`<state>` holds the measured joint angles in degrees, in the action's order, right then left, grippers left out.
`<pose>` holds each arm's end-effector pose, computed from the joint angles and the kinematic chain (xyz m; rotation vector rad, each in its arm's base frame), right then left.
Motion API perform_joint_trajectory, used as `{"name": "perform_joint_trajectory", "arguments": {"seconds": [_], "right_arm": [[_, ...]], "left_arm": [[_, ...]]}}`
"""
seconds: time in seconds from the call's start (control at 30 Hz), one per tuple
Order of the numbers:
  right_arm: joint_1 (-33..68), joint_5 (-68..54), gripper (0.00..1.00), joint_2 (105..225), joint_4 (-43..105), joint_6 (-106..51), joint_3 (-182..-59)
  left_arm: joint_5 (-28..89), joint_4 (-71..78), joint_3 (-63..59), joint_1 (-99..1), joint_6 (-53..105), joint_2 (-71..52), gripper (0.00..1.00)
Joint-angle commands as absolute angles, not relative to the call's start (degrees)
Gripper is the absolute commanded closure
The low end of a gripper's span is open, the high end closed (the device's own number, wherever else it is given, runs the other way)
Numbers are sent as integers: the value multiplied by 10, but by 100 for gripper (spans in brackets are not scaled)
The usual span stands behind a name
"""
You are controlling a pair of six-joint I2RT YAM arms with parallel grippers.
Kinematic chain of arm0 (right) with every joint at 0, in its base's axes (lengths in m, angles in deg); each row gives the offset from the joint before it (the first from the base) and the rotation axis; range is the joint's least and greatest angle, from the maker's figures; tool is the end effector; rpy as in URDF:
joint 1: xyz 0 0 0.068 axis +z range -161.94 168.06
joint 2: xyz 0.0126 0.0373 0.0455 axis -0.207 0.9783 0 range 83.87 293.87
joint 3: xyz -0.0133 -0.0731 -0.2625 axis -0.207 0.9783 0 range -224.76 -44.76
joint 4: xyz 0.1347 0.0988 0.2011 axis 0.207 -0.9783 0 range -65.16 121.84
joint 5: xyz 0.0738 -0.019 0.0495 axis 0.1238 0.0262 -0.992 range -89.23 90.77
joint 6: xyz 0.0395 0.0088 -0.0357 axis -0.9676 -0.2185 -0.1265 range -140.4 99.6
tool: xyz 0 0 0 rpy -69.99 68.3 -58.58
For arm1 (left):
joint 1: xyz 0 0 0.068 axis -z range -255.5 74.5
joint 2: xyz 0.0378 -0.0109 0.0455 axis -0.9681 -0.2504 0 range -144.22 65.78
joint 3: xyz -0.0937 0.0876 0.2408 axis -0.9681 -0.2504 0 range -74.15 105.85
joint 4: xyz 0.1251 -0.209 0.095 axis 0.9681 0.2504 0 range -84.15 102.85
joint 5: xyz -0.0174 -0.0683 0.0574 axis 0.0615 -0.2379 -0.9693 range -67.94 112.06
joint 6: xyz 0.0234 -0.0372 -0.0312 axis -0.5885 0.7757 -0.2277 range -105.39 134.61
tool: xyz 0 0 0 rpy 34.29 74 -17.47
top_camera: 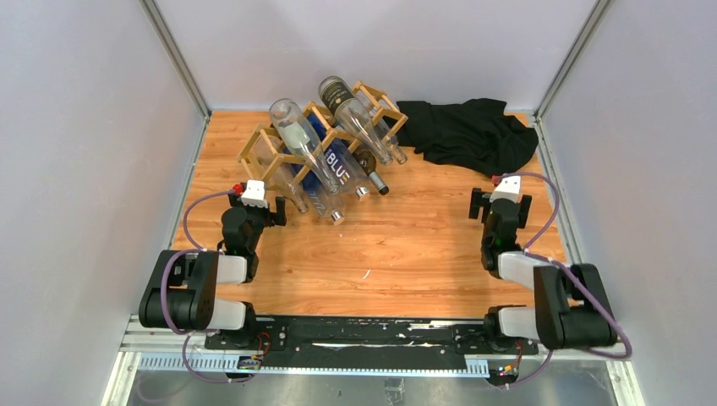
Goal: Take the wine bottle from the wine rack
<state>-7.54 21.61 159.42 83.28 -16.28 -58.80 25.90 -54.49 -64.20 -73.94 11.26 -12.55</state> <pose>0.2296 0.0050 0.1636 0.1368 1.7398 -0.3136 0.2209 -0.0085 0.1510 0.1232 1.7064 -0.0342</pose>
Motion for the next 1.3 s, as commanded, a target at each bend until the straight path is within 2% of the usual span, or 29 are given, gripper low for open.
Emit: {"name": "perform_joint_trajectory", "arguments": {"seconds": [0.0, 0.13, 0.3, 0.53, 0.67, 0.8, 0.93, 1.27], "right_arm": [[-64, 263, 0, 1510, 663, -187, -665], [-65, 322, 0, 1438, 551, -276, -715], [-72, 273, 0, 1406, 450, -318, -781], [-98, 188, 0, 1384, 418, -448, -836], [-98, 53, 0, 1449, 333, -395, -965], [-69, -7, 0, 1503, 275, -382, -1058], [0, 7, 0, 1542, 247, -351, -1122], [133, 17, 1, 1668, 178, -310, -1257]], "left_arm": [[252, -566, -634, -744, 112, -128, 0], [252, -564, -633, -744, 111, -128, 0], [265, -550, -627, -746, 109, -116, 0], [260, -222, -478, -749, 86, -45, 0], [261, -87, -424, -750, 42, -28, 0], [290, 14, -401, -767, 14, 11, 0], [314, 102, -394, -773, -31, 53, 0], [324, 198, -397, -774, -99, 117, 0]]}}
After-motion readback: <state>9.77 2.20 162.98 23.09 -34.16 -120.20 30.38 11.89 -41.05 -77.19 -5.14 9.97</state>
